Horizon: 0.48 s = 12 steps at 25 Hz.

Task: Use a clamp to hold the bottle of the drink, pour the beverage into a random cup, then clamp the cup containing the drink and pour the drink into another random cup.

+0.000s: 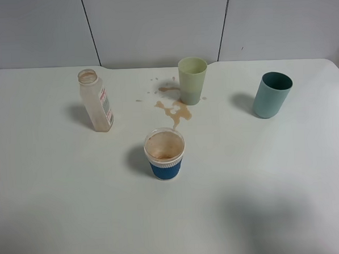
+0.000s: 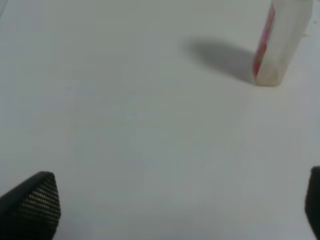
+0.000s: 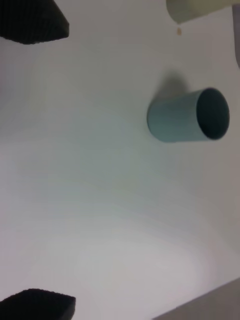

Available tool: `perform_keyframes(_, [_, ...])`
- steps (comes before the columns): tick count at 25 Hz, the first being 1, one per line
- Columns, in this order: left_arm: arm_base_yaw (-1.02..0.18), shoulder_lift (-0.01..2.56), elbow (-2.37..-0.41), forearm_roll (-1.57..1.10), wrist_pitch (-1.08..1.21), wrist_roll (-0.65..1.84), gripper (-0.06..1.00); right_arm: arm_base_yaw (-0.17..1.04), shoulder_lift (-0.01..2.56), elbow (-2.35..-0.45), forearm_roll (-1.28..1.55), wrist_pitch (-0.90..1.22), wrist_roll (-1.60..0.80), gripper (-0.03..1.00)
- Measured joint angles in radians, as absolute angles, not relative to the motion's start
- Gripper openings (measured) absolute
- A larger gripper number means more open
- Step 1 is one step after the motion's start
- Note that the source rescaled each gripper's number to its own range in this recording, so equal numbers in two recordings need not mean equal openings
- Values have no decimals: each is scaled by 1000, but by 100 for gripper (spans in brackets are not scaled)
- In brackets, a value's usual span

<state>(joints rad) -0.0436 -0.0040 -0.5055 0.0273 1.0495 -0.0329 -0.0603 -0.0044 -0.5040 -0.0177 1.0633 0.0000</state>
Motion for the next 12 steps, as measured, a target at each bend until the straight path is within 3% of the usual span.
perform_keyframes(12, [-44, -4, -506, 27, 1050, -33, 100, -67, -4, -504, -18, 1063, 0, 94])
